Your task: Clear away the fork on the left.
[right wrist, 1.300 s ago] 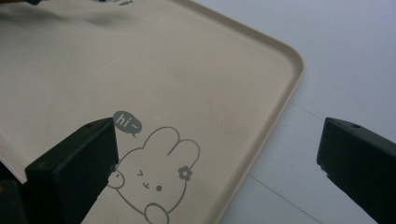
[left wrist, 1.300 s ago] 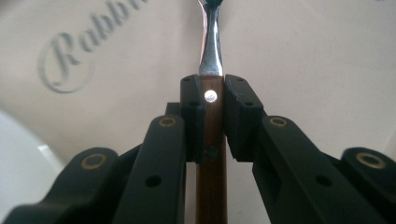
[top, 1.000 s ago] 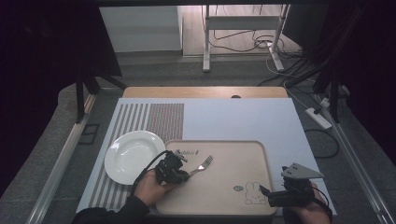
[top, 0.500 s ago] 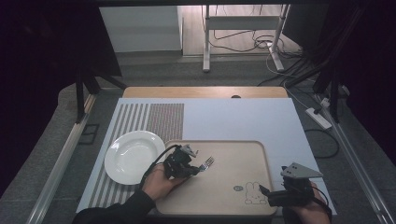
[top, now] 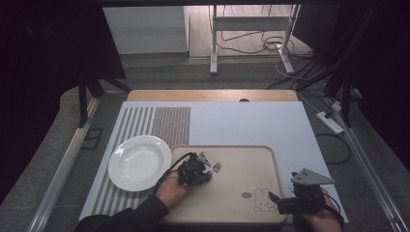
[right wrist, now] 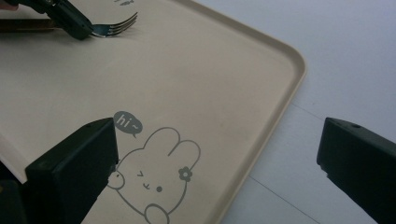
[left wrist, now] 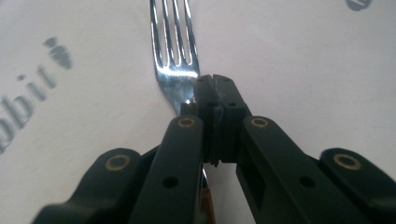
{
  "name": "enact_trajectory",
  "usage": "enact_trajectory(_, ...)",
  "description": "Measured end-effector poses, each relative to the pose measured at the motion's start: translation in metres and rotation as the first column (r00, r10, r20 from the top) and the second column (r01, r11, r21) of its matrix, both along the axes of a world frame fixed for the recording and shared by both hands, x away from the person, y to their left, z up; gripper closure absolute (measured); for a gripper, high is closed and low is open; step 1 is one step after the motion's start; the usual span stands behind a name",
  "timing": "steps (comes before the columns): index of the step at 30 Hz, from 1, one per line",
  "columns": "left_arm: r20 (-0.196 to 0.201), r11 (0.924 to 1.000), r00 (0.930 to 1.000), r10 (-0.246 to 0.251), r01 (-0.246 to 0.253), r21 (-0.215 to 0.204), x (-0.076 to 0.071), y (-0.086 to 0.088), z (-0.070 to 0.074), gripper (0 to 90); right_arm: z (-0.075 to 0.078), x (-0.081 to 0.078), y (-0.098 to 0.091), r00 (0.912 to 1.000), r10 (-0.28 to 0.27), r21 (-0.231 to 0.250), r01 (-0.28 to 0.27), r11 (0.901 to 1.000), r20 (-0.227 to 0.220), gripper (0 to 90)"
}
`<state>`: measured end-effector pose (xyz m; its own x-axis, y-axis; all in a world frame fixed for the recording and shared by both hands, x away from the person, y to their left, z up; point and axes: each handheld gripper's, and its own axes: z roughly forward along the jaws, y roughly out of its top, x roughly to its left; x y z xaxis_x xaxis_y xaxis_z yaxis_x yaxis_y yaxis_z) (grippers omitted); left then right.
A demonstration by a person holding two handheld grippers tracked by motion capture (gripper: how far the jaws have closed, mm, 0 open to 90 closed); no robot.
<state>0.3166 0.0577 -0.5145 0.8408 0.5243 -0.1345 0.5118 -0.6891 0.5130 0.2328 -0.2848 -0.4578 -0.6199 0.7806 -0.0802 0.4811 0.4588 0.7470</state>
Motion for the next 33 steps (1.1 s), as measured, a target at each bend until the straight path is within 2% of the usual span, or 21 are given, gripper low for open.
enact_trajectory(6,-0.016,0.9990,0.9989,0.044,-0.044,-0.011,0.006,0.011,-0.001,89.1,0.000,0.000,0.000,1.0000,0.003,0.000,-0.003,1.0000,0.001,0.0)
enact_trajectory(14,-0.015,0.9959,0.9958,0.091,-0.091,0.005,0.012,0.027,-0.001,89.1,0.000,-0.001,0.000,1.0000,0.007,0.002,-0.007,1.0000,0.000,0.0)
enact_trajectory(26,-0.029,0.9889,0.9889,0.146,-0.145,0.033,0.018,0.046,0.000,89.1,0.000,-0.001,0.000,1.0000,0.008,0.001,-0.008,1.0000,-0.004,0.0)
enact_trajectory(33,-0.038,0.9824,0.9822,0.184,-0.182,0.042,0.020,0.055,0.001,89.1,0.000,-0.001,0.000,1.0000,0.008,0.001,-0.008,1.0000,-0.005,0.0)
